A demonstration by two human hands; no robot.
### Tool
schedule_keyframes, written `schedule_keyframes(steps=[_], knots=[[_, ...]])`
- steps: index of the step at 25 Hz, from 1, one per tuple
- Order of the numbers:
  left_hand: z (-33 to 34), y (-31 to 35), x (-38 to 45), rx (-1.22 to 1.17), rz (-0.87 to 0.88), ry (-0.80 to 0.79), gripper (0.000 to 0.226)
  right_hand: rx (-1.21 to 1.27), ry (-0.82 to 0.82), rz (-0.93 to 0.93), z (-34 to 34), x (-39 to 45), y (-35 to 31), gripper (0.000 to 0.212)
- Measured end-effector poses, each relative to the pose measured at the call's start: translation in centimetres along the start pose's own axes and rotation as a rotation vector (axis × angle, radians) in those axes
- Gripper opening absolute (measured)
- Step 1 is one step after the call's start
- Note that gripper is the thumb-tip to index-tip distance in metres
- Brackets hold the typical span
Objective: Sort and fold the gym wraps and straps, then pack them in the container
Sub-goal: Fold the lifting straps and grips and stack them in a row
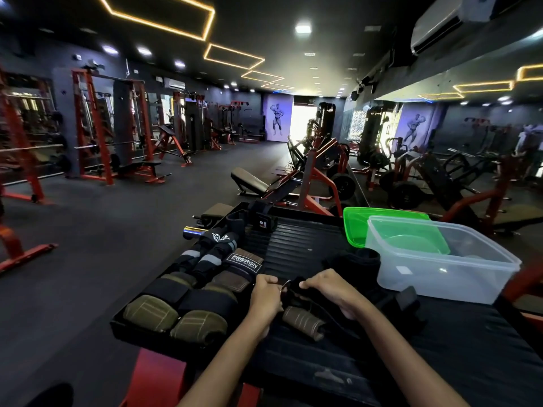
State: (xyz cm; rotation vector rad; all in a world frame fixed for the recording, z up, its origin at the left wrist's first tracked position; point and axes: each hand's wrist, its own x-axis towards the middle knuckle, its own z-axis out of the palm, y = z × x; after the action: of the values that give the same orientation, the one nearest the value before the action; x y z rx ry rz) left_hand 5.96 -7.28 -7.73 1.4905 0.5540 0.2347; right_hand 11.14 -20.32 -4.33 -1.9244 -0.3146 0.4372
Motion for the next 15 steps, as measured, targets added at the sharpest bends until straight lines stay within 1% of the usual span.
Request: schedule_keyframes(steps=[1,4,7,9,10,12,13,15], knots=[[-0.1,0.1,-0.1,-0.008,0.004,0.012,0.021,-0.038,0.01,0.005,0.0,0.0,-0.1,0.016],[-0.2,0.1,-0.3,-0.027,0.018,0.019,0.025,-0.101,-0.001,0.032,0.1,0.9,-0.2,0.022],[-0.4,0.0,-0.3,-0.06,-0.014,0.015,0.017,-0.221,-0.092,0.035,0.7,1.5,-0.7,0.02],[-0.5,-0.1,-0.1,-0.094,-0.061,0.012,0.016,-0.327,-0.163,0.01,1.2,1.9,-0.9,0.018],[-0.6,-0.1,0.0,-0.104,-0.081,0.005,0.019,-0.377,-0.185,-0.001,1.3,2.2,-0.9,0.02],[-0.6,-0.1,0.2,-0.123,-0.116,0.003,0.019,-0.469,-0.215,-0.012,1.3,2.8,-1.1,0.036],[-0.7,0.1,0.1,-0.136,-0.133,0.009,0.018,-0.511,-0.222,-0.01,1.4,3.0,-1.2,0.038],[-0.8,0.3,-0.3,-0.179,-0.155,0.007,0.019,-0.567,-0.227,-0.012,1.5,3.2,-1.4,0.037]])
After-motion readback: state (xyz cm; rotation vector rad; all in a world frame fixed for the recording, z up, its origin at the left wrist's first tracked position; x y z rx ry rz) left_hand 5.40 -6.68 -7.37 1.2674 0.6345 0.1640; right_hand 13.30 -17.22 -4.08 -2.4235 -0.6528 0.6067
